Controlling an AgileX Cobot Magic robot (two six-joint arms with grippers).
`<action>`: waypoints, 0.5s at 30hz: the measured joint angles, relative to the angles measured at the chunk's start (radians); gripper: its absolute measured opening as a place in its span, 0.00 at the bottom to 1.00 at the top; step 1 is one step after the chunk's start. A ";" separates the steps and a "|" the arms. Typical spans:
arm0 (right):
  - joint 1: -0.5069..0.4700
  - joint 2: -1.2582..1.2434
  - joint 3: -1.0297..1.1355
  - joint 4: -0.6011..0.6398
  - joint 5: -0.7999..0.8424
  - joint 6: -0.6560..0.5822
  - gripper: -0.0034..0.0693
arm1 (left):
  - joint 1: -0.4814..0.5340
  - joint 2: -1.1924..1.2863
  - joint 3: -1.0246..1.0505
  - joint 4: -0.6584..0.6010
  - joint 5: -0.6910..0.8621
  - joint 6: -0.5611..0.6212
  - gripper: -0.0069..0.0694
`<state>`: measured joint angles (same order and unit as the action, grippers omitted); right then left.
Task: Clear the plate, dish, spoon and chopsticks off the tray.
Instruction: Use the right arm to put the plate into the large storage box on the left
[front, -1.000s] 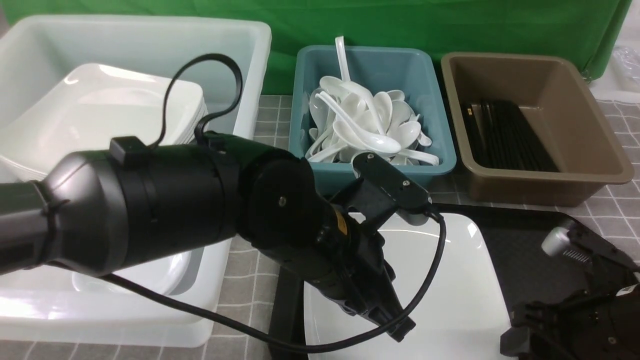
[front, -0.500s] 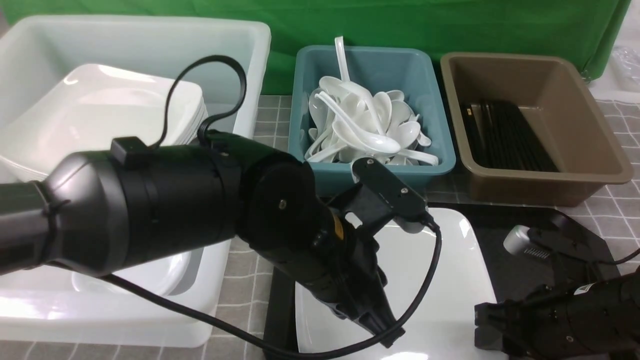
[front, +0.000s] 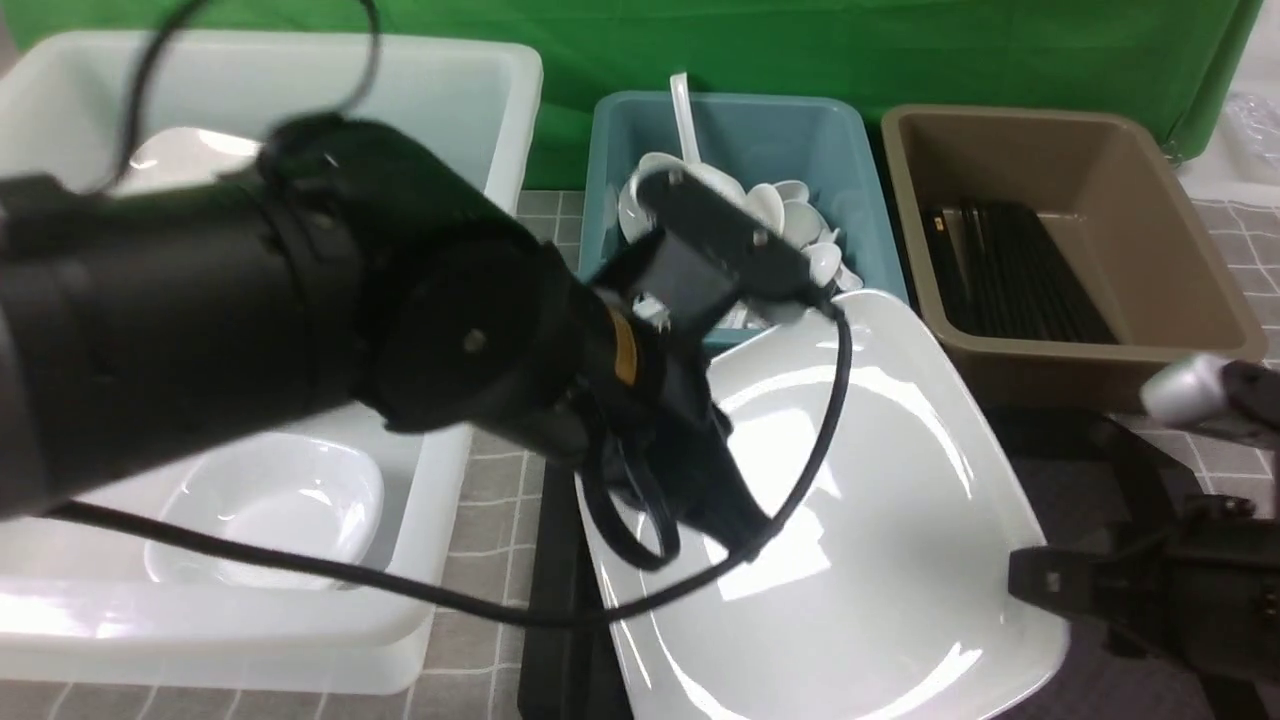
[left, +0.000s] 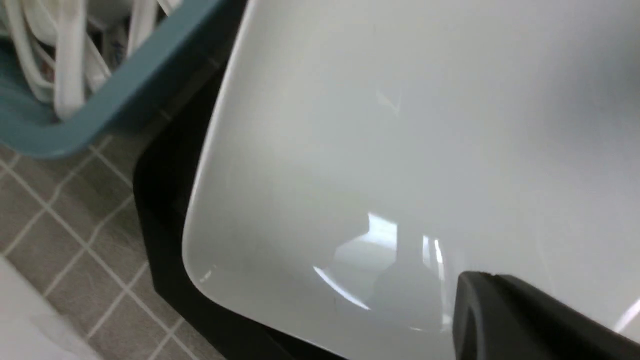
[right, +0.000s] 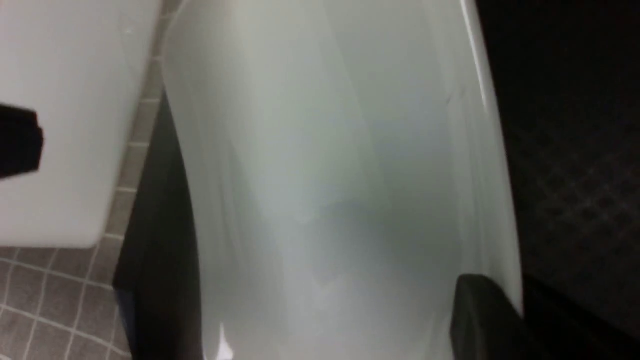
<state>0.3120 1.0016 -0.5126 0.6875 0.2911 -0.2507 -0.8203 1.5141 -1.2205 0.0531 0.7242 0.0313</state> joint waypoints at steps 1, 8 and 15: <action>0.000 -0.012 0.000 -0.002 0.000 0.005 0.12 | 0.000 -0.010 -0.012 0.007 0.006 -0.005 0.10; 0.000 -0.035 -0.073 -0.015 0.017 0.025 0.12 | 0.073 -0.065 -0.072 0.014 0.061 -0.043 0.10; 0.000 -0.029 -0.288 -0.019 0.014 0.027 0.12 | 0.285 -0.191 -0.080 0.017 0.107 -0.031 0.10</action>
<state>0.3120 0.9726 -0.8005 0.6690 0.3046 -0.2241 -0.5349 1.3226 -1.3008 0.0698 0.8310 0.0000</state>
